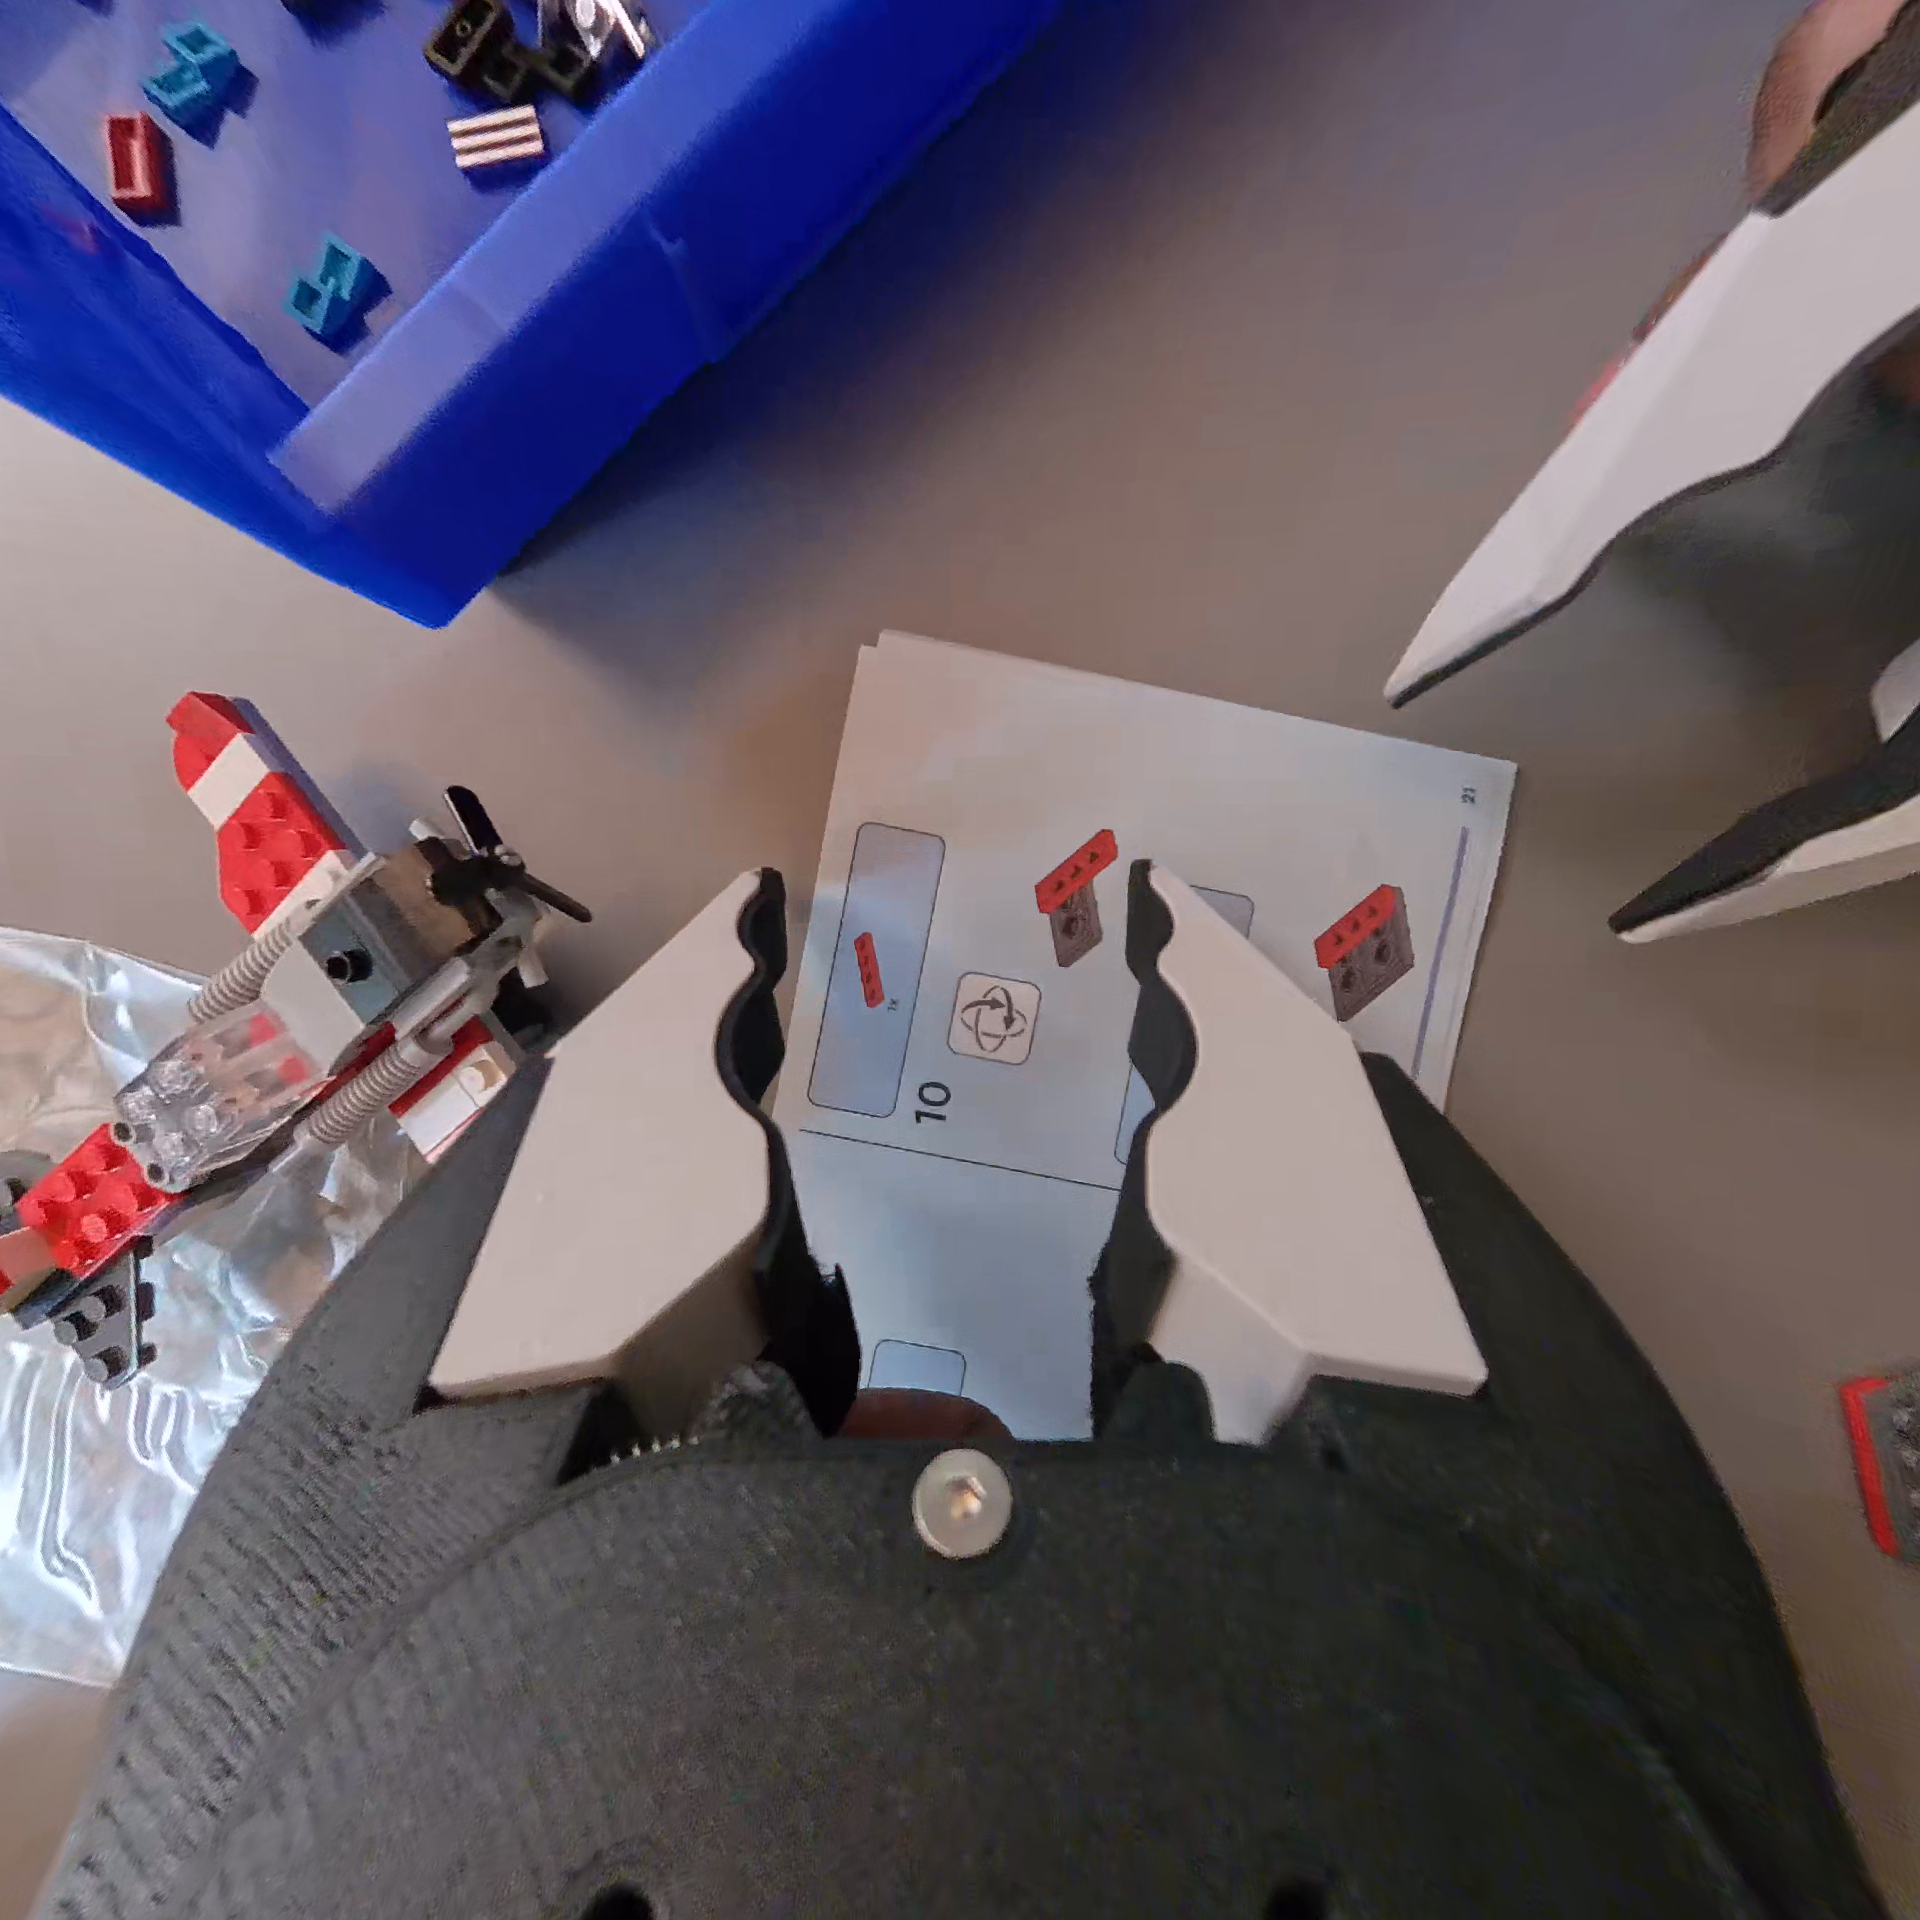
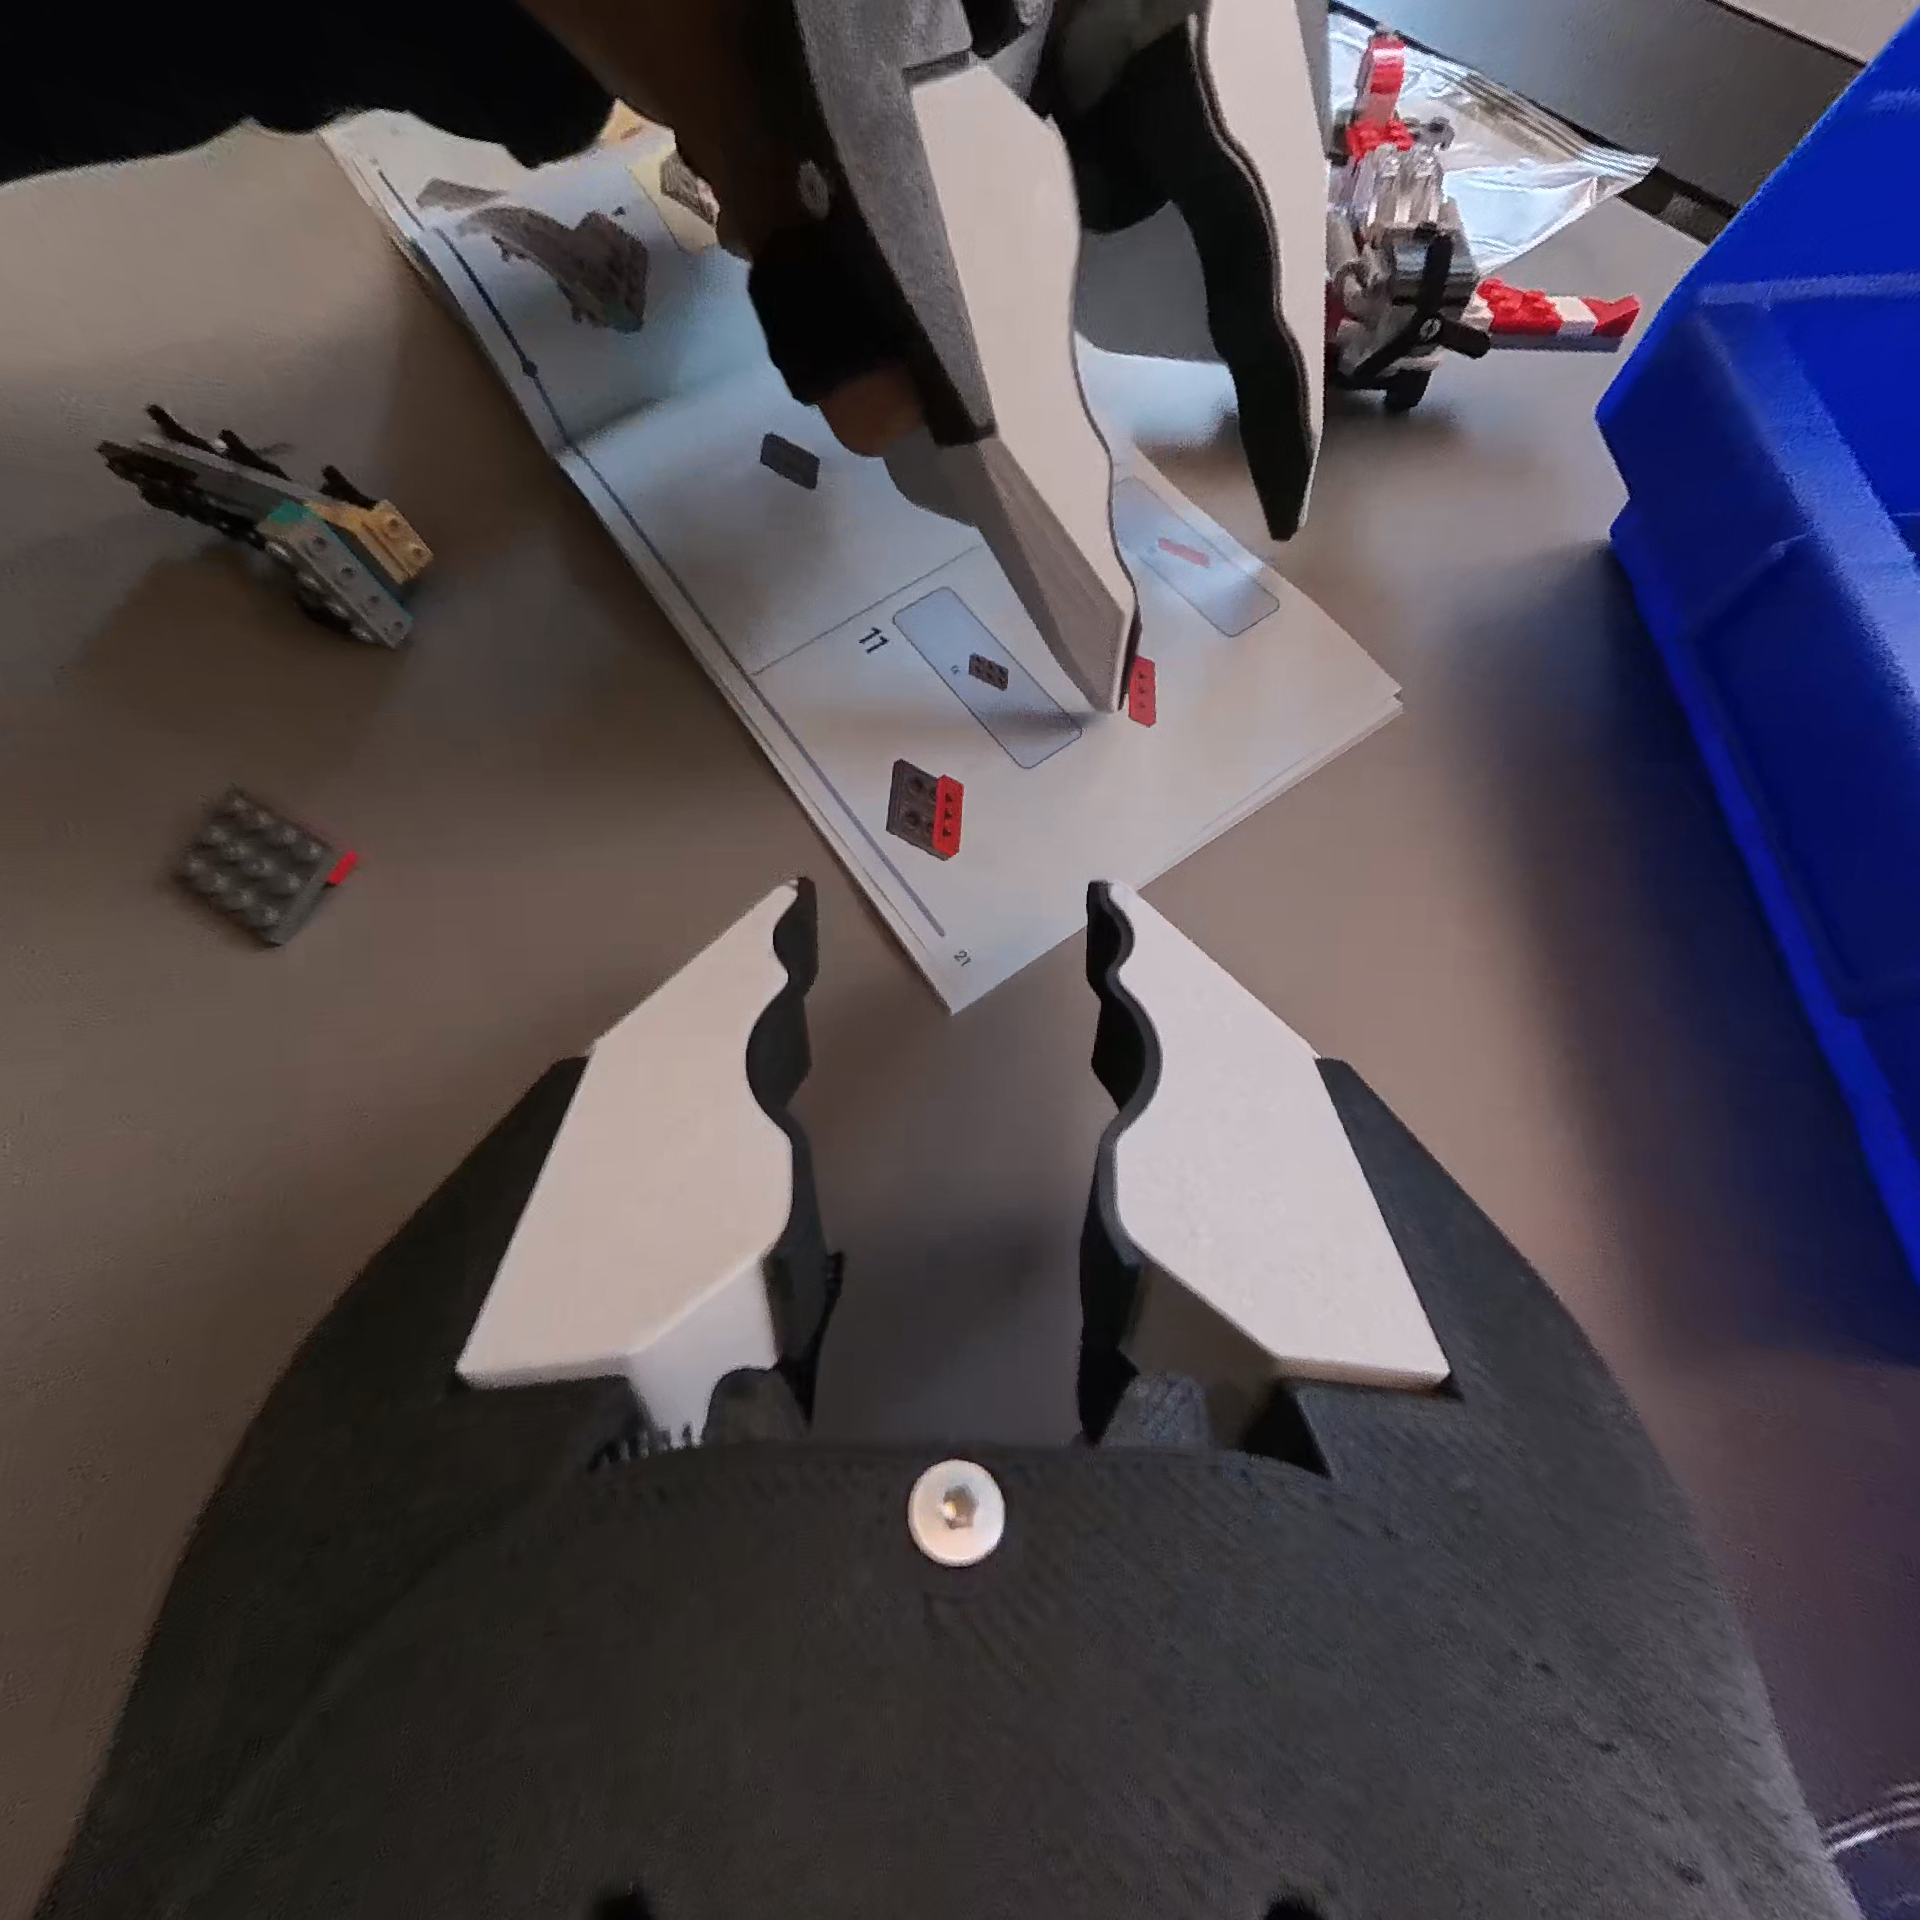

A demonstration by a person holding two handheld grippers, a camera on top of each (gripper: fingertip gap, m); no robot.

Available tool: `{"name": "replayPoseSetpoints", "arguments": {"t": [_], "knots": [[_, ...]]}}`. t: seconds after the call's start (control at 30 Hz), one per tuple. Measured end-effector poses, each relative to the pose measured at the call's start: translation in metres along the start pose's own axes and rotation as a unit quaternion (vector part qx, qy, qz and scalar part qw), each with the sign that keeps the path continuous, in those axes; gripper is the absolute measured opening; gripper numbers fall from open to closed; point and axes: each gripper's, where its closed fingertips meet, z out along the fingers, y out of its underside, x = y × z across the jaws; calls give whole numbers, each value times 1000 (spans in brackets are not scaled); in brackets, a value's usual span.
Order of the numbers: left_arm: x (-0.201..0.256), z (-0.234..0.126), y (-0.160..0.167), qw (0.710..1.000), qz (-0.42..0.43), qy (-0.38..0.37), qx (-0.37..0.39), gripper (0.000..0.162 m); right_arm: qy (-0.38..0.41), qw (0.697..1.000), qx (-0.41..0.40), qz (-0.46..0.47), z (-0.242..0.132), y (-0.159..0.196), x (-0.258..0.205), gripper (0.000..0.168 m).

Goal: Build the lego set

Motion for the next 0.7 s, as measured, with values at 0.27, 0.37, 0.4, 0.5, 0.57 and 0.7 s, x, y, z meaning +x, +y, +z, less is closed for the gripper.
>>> {"name": "replayPoseSetpoints", "arguments": {"t": [0.27, 0.37, 0.4, 0.5, 0.57, 0.7], "knots": [[2, 2, 3, 1000, 4, 0, -5, 60, 0, 1000, -3, 1, 1, 1, 0, 52], [2, 1, 2, 1000, 9, -8, -2, 57, 3, 1000, -3, 0, 1, 1, 1, 52], [2, 1, 2, 1000, 11, -11, -1, 57, 5, 1000, -2, -2, 1, 1, 1, 52], [2, -1, 3, 1000, 17, -18, 3, 52, 11, 1000, -2, -8, 1, 1, 1, 52], [2, -2, 3, 1000, 19, -20, 5, 49, 12, 1000, -4, -9, 1, 1, 2, 52], [3, -6, 4, 999, 21, -23, 10, 45, 13, 1000, -8, -6, 2, 2, 3, 52]]}}
